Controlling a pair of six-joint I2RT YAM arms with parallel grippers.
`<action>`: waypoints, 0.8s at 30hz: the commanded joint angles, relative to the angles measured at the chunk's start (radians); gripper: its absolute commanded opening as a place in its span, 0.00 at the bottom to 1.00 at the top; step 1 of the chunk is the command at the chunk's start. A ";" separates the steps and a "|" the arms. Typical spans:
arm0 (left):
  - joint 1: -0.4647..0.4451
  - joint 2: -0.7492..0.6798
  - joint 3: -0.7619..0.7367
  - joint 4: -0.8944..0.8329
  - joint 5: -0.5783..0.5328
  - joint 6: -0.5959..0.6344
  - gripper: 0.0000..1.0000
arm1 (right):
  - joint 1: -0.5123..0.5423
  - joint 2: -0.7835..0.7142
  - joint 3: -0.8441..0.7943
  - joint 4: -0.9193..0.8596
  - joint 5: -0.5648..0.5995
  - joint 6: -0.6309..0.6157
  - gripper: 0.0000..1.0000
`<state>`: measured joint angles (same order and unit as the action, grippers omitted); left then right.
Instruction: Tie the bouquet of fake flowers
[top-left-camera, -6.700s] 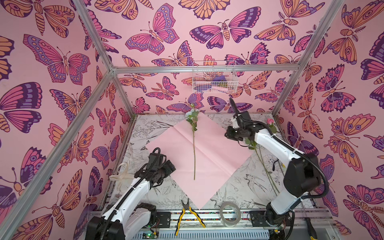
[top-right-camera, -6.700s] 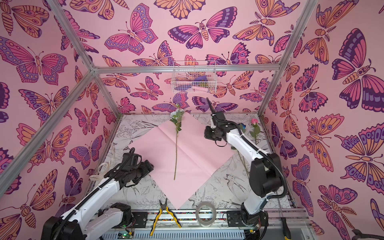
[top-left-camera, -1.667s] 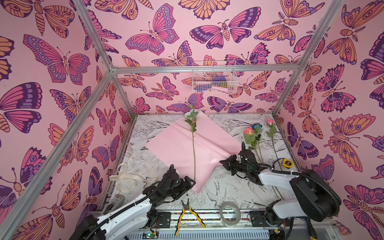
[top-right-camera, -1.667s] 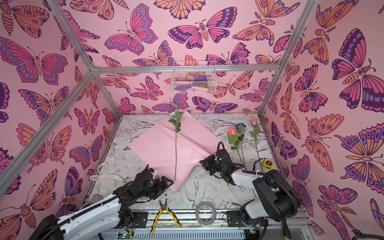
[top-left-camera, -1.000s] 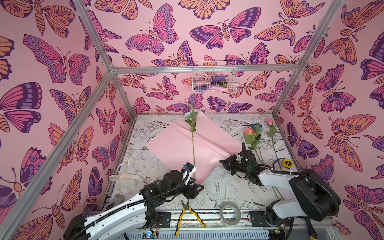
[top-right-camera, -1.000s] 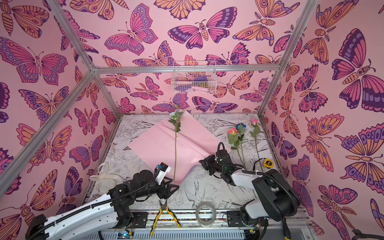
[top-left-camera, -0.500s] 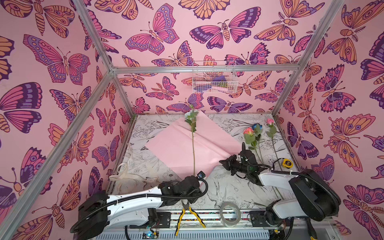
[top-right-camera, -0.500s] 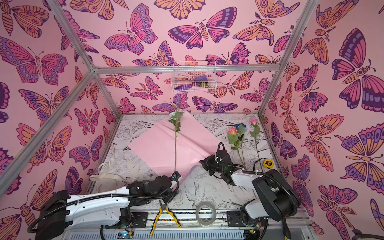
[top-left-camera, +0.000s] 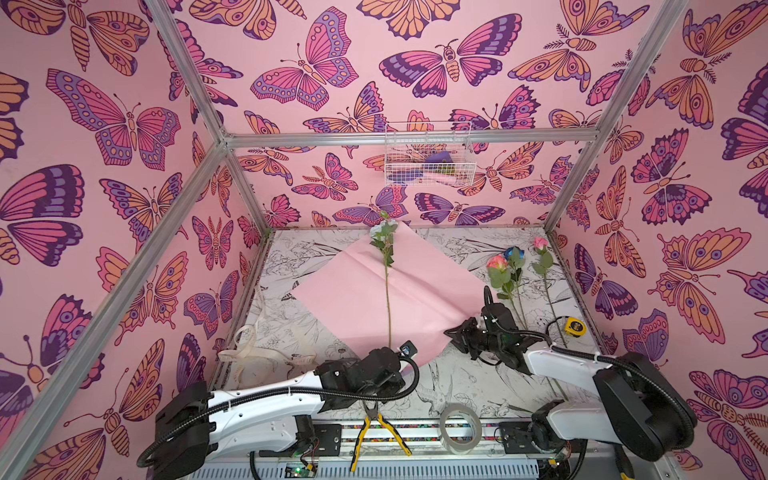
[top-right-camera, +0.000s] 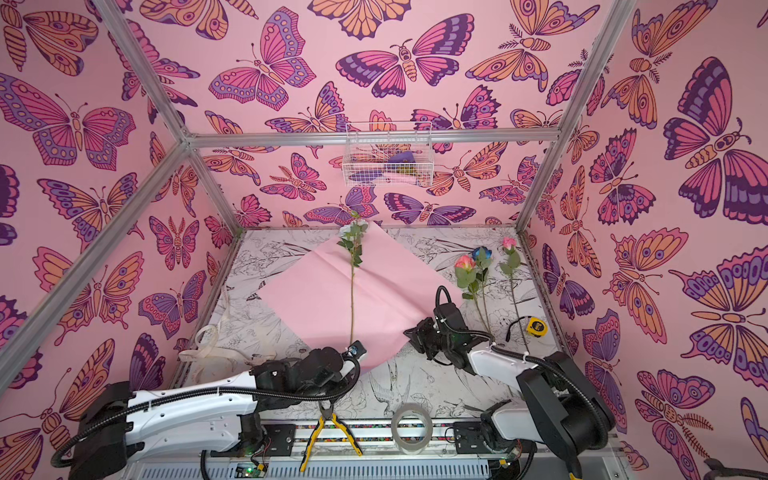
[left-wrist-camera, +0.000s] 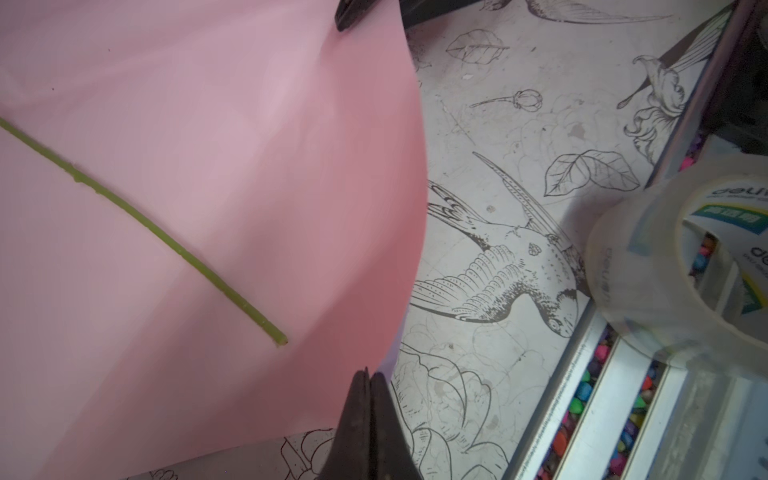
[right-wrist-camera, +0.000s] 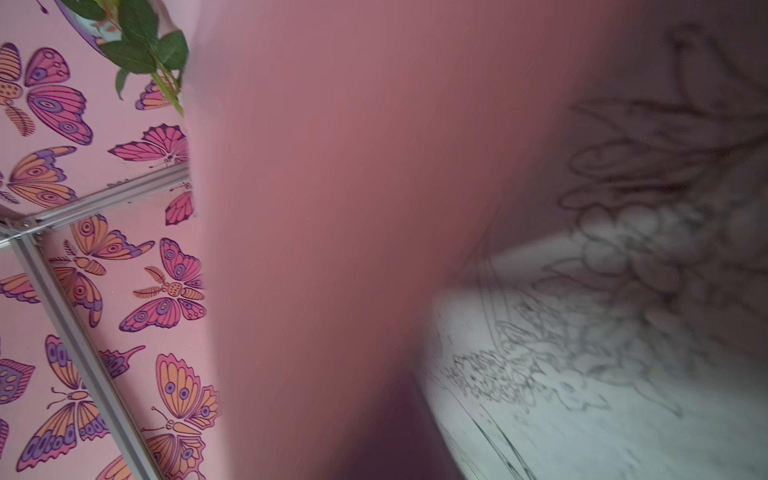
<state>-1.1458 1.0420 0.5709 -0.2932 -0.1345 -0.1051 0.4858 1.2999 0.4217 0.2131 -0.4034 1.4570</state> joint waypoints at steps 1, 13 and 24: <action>-0.003 -0.003 0.070 -0.089 0.083 0.056 0.00 | -0.006 -0.061 0.086 -0.296 0.025 -0.195 0.29; -0.021 0.069 0.250 -0.348 0.334 0.062 0.00 | -0.052 -0.266 0.365 -1.067 0.266 -0.685 0.36; -0.074 0.009 0.207 -0.371 0.349 -0.023 0.00 | 0.099 -0.109 0.516 -0.799 0.193 -0.798 0.35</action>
<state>-1.2144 1.0573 0.8024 -0.6407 0.2123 -0.0998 0.5232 1.1172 0.8955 -0.6914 -0.2028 0.7155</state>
